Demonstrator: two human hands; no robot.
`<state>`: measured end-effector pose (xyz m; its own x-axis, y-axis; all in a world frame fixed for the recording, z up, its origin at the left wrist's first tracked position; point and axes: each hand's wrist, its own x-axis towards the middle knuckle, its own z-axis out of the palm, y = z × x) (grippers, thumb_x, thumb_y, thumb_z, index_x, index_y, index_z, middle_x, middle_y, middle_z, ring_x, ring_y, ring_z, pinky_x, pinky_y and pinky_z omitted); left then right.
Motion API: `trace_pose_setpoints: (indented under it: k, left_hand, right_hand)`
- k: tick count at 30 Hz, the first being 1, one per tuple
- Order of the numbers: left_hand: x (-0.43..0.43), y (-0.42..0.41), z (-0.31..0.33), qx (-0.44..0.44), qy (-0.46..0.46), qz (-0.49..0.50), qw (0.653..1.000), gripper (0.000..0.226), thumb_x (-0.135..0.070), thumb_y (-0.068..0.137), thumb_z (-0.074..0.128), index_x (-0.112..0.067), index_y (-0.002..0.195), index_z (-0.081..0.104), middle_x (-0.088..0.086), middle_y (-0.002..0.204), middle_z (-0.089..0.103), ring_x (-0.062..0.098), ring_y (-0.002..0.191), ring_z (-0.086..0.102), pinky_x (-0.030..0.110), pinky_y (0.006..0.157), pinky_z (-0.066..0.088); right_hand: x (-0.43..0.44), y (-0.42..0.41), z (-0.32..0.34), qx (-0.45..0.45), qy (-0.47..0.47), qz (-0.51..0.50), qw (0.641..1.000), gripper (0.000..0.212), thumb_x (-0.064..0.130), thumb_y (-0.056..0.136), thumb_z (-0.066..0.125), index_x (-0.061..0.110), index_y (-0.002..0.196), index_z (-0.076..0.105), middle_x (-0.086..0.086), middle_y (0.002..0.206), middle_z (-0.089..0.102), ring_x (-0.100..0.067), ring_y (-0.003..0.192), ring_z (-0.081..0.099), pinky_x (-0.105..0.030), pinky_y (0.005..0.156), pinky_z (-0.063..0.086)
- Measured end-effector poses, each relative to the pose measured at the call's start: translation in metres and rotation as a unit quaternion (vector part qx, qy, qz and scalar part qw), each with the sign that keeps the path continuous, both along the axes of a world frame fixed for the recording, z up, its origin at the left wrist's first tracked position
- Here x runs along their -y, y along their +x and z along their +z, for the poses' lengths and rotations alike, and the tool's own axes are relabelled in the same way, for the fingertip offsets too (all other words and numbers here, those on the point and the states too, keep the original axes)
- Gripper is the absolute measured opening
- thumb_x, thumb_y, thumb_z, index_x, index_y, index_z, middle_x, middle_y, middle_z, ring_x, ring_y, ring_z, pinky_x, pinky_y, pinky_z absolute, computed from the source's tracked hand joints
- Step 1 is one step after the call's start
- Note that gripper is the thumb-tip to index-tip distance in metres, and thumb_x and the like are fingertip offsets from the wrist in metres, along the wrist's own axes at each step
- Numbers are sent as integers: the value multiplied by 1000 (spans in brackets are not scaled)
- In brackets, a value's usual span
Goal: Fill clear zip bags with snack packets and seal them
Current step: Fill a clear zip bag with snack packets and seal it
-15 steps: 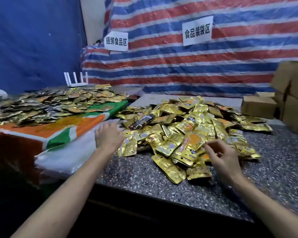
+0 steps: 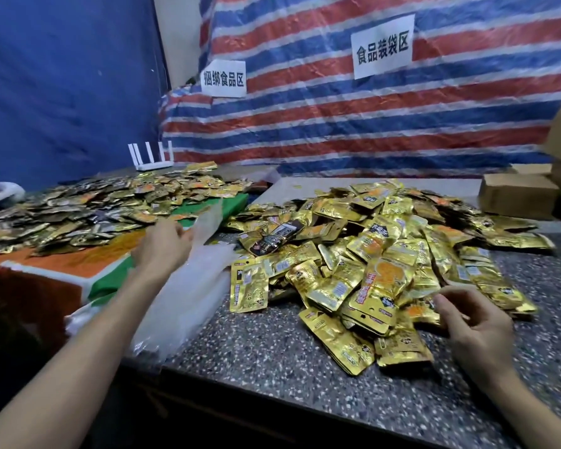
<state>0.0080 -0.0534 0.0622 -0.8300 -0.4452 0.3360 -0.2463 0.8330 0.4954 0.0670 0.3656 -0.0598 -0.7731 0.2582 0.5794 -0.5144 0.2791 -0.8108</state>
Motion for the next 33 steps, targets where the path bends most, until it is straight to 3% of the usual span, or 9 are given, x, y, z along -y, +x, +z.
trace_pose_setpoints:
  k: [4, 8, 10, 12, 17, 22, 27, 30, 33]
  left_hand:
    - [-49, 25, 13, -277, -74, -177, 941, 13, -9, 102, 46, -14, 91, 50, 5, 68, 57, 22, 52, 51, 33, 47, 36]
    - [-132, 59, -17, -372, -151, -334, 853, 34, 16, 88, 53, -14, 103, 48, 7, 58, 52, 24, 43, 48, 32, 38, 38]
    - [-170, 69, -43, -363, -221, -402, 811, 42, 17, 80, 49, -15, 108, 48, 8, 64, 63, 22, 49, 55, 28, 47, 44]
    - [-198, 74, -64, -316, -291, -462, 776, 42, 5, 78, 39, -19, 110, 48, 9, 81, 74, 24, 61, 65, 31, 58, 51]
    - [-224, 66, -87, -241, -370, -528, 725, 36, -10, 77, 45, -18, 101, 72, 7, 118, 71, 20, 92, 70, 29, 77, 53]
    - [-225, 61, -98, -211, -391, -538, 716, 39, -21, 90, 42, -27, 117, 69, 1, 135, 63, 18, 114, 66, 40, 102, 47]
    - [-221, 56, -86, -143, -375, -549, 733, 37, -35, 61, 69, -33, 98, 72, -4, 133, 62, 19, 118, 62, 42, 109, 30]
    - [-221, 54, -83, -147, -380, -561, 720, 36, -32, 65, 64, -32, 100, 73, -4, 130, 65, 19, 121, 61, 44, 111, 29]
    - [-227, 56, -83, -149, -431, -544, 704, 38, -34, 76, 48, -34, 103, 74, -3, 132, 64, 19, 125, 58, 46, 113, 27]
  right_hand:
    - [5, 13, 19, 21, -110, 52, 992, 23, 7, 96, 56, 14, 78, 68, -5, 72, 62, -6, 61, 61, -19, 49, 53]
    - [6, 28, 47, 128, -241, 227, 935, 48, 62, 85, 56, 18, 73, 72, -7, 70, 63, -18, 60, 59, -25, 46, 46]
    - [5, 29, 58, 193, -240, 283, 908, 74, 82, 66, 61, 11, 83, 73, -12, 77, 65, -21, 63, 59, -27, 45, 43]
    - [0, 26, 67, 234, -210, 291, 903, 85, 84, 64, 62, 4, 92, 69, -14, 81, 66, -22, 64, 58, -28, 45, 42]
    - [-5, 24, 75, 298, -83, 225, 924, 48, 41, 71, 80, 1, 96, 71, -7, 83, 70, -15, 60, 57, -22, 49, 41]
    - [2, 29, 76, 319, -15, 193, 928, 55, 63, 82, 64, 10, 89, 74, -3, 81, 72, -15, 67, 61, -23, 49, 47]
    - [11, 26, 83, 288, 61, 140, 945, 26, 33, 91, 69, 7, 87, 75, -10, 80, 71, -8, 58, 57, -20, 46, 43]
    - [13, 26, 93, 325, 13, 145, 934, 50, 60, 88, 60, 12, 81, 74, 0, 75, 69, -11, 59, 61, -21, 45, 46]
    - [17, 25, 95, 353, 45, 124, 926, 33, 39, 94, 62, 11, 79, 72, -1, 69, 68, -10, 51, 57, -19, 45, 44]
